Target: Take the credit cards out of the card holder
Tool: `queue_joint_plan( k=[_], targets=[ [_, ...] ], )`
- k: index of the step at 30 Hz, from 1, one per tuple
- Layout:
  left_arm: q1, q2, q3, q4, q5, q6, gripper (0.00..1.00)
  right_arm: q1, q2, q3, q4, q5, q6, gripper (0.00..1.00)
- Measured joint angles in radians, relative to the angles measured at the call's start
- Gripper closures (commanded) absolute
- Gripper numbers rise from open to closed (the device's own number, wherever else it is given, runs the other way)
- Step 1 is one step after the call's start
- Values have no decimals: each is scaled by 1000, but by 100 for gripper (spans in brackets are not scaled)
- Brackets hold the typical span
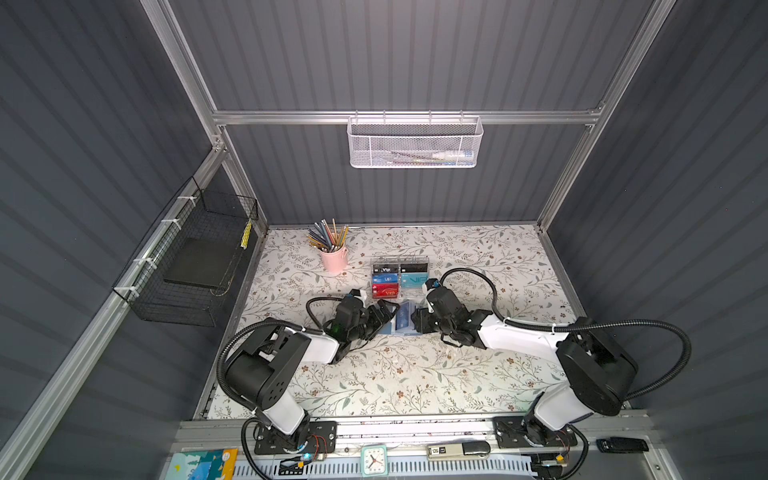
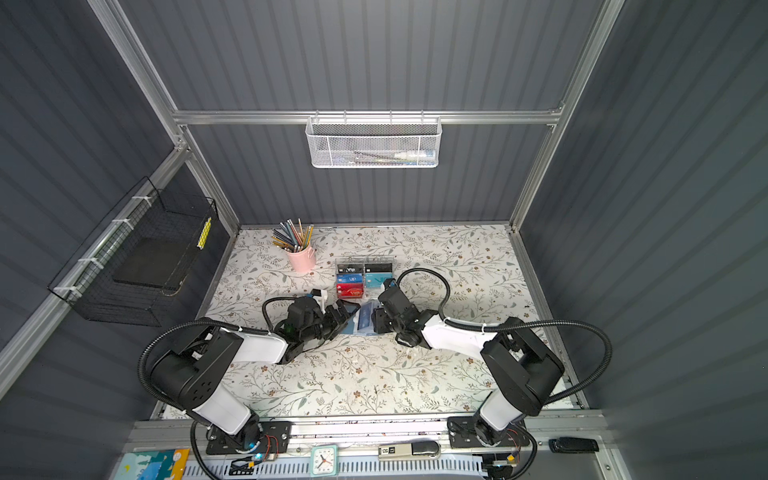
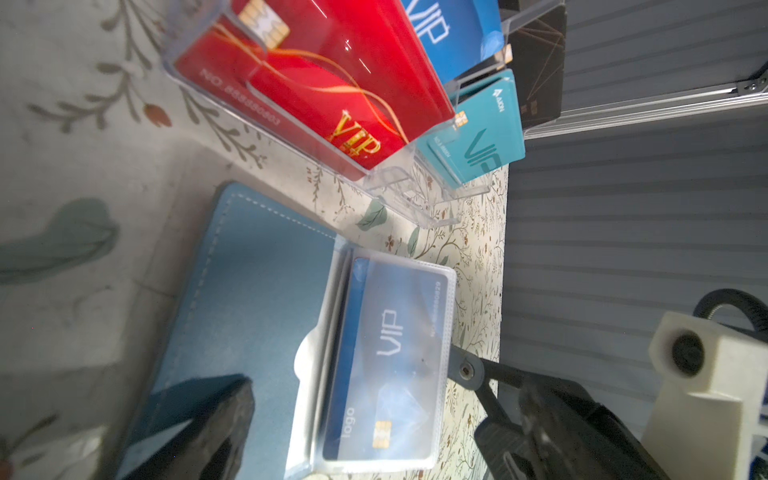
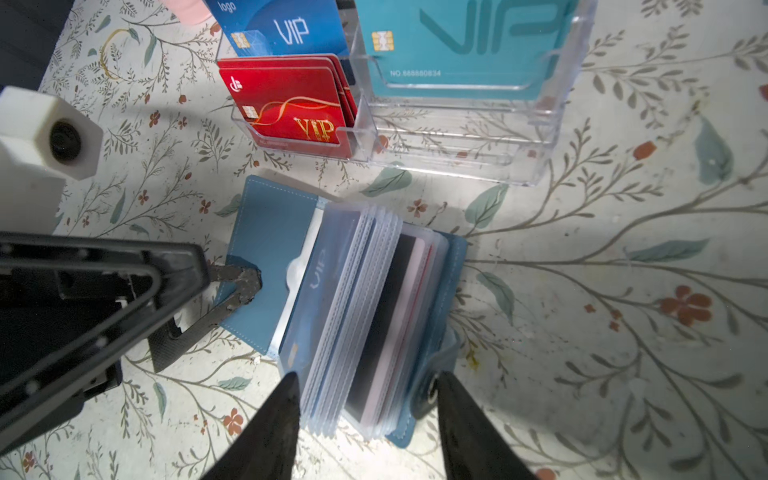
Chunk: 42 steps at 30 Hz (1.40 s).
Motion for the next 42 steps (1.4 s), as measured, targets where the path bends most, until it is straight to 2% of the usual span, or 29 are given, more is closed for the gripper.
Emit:
queue_joint_plan(
  k=[7, 17, 22, 28, 31, 37, 42],
  targets=[
    [0, -1, -38, 63, -1, -15, 0, -3, 87, 51, 6, -17, 4, 44],
    [0, -4, -63, 99, -2, -26, 1, -45, 146, 71, 31, -47, 12, 52],
    [0, 20, -58, 125, 13, -25, 5, -57, 146, 60, 52, -56, 12, 56],
    [1, 61, -50, 164, 21, -21, 18, -61, 164, 56, 74, -57, 11, 59],
    [3, 78, -43, 172, 32, -21, 19, -61, 168, 54, 83, -54, 11, 62],
    [3, 79, -17, 123, 46, 2, 25, -64, 180, 50, 130, -31, 6, 71],
    [3, 78, 16, 58, 49, 34, 30, -71, 201, 49, 182, -29, -9, 73]
  ],
)
